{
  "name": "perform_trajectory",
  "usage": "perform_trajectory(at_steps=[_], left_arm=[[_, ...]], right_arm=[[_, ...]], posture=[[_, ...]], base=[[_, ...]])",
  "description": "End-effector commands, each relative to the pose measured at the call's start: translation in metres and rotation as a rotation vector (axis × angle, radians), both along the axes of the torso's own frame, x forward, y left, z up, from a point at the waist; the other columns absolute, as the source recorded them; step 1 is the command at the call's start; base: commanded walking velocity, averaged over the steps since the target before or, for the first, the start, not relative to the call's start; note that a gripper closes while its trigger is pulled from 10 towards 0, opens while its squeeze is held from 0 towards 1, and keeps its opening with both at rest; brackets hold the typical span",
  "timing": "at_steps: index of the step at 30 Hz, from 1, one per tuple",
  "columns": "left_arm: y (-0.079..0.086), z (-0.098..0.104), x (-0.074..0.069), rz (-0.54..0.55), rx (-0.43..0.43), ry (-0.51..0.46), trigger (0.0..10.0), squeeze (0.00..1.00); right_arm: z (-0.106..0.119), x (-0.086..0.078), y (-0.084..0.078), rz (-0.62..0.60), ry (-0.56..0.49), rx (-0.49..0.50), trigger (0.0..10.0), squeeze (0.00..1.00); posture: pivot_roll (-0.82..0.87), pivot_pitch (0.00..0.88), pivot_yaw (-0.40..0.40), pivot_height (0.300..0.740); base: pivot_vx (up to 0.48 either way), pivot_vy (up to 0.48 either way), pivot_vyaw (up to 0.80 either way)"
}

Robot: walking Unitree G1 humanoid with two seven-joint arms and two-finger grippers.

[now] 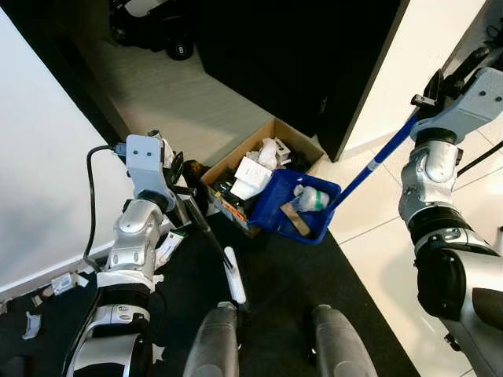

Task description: Sweep floor

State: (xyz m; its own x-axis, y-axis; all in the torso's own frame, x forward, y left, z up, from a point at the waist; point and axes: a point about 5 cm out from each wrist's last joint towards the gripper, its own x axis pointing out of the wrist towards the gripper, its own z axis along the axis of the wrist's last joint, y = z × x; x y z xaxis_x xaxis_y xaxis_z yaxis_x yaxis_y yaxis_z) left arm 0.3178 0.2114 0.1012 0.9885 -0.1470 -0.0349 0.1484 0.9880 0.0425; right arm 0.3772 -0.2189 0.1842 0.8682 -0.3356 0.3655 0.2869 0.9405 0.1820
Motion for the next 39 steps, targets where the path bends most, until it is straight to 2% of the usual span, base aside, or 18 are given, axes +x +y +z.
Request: perform_trajectory(at_steps=[1, 6, 10, 11, 13, 16, 19, 20, 24, 27, 30, 35, 37, 39], left_arm=[[0.001, 0.001, 0.001, 0.007, -0.001, -0.015, 10.0, 0.00], [0.005, 0.007, 0.000, 0.015, 0.010, -0.037, 10.0, 0.00], [0.015, 0.013, -0.001, 0.036, 0.033, -0.061, 10.0, 0.00], [0.015, 0.013, -0.001, 0.036, 0.033, -0.061, 10.0, 0.00], [0.019, 0.017, -0.003, 0.045, 0.041, -0.074, 10.0, 0.00], [0.020, 0.018, -0.004, 0.048, 0.046, -0.079, 10.0, 0.00], [0.025, 0.020, -0.009, 0.057, 0.060, -0.090, 10.0, 0.00], [0.026, 0.021, -0.010, 0.062, 0.061, -0.092, 10.0, 0.00], [0.027, 0.021, -0.012, 0.068, 0.063, -0.094, 10.0, 0.00], [0.028, 0.020, -0.015, 0.075, 0.062, -0.094, 10.0, 0.00], [0.028, 0.020, -0.016, 0.077, 0.062, -0.093, 10.0, 0.00], [0.026, 0.019, -0.018, 0.081, 0.056, -0.089, 10.0, 0.00], [0.026, 0.019, -0.018, 0.081, 0.056, -0.089, 10.0, 0.00], [0.025, 0.019, -0.018, 0.082, 0.054, -0.090, 10.0, 0.00]], right_arm=[[0.015, 0.003, 0.005, 0.005, -0.061, -0.009, 10.0, 0.00], [0.030, 0.014, 0.021, 0.030, -0.056, -0.016, 10.0, 0.00], [0.042, 0.022, 0.039, 0.068, -0.040, -0.039, 10.0, 0.00], [0.042, 0.022, 0.039, 0.068, -0.040, -0.039, 10.0, 0.00], [0.047, 0.025, 0.049, 0.074, -0.032, -0.088, 10.0, 0.00], [0.051, 0.026, 0.055, 0.075, -0.030, -0.113, 10.0, 0.00], [0.062, 0.029, 0.075, 0.102, -0.041, -0.168, 10.0, 0.00], [0.065, 0.030, 0.082, 0.110, -0.046, -0.177, 10.0, 0.00], [0.070, 0.031, 0.092, 0.123, -0.055, -0.194, 10.0, 0.00], [0.076, 0.030, 0.107, 0.146, -0.072, -0.211, 10.0, 0.00], [0.077, 0.030, 0.111, 0.150, -0.075, -0.213, 10.0, 0.00], [0.089, 0.030, 0.129, 0.144, -0.093, -0.219, 10.0, 0.00], [0.089, 0.030, 0.129, 0.144, -0.093, -0.219, 10.0, 0.00], [0.098, 0.030, 0.136, 0.146, -0.120, -0.219, 10.0, 0.00]], posture=[[0.02, 0.047, -0.015, 0.740], [0.04, 0.069, -0.045, 0.740], [0.06, 0.095, -0.074, 0.740], [0.06, 0.095, -0.074, 0.740], [0.07, 0.126, -0.100, 0.740], [0.07, 0.132, -0.105, 0.740], [0.08, 0.148, -0.121, 0.740], [0.08, 0.153, -0.126, 0.740], [0.08, 0.155, -0.132, 0.740], [0.08, 0.156, -0.138, 0.740], [0.08, 0.157, -0.139, 0.740], [0.08, 0.158, -0.143, 0.740], [0.08, 0.158, -0.143, 0.740], [0.08, 0.155, -0.143, 0.740]], base=[[0.000, 0.000, 0.00], [0.000, 0.000, 0.00], [0.000, 0.000, 0.00], [0.000, 0.000, 0.00], [0.000, 0.000, 0.00], [0.000, 0.000, 0.00], [0.000, 0.000, 0.00], [0.000, 0.000, 0.00], [0.000, 0.000, 0.00], [0.000, 0.000, 0.00], [0.000, 0.000, 0.00], [0.000, 0.000, 0.00], [0.000, 0.000, 0.00], [0.000, 0.000, 0.00]])
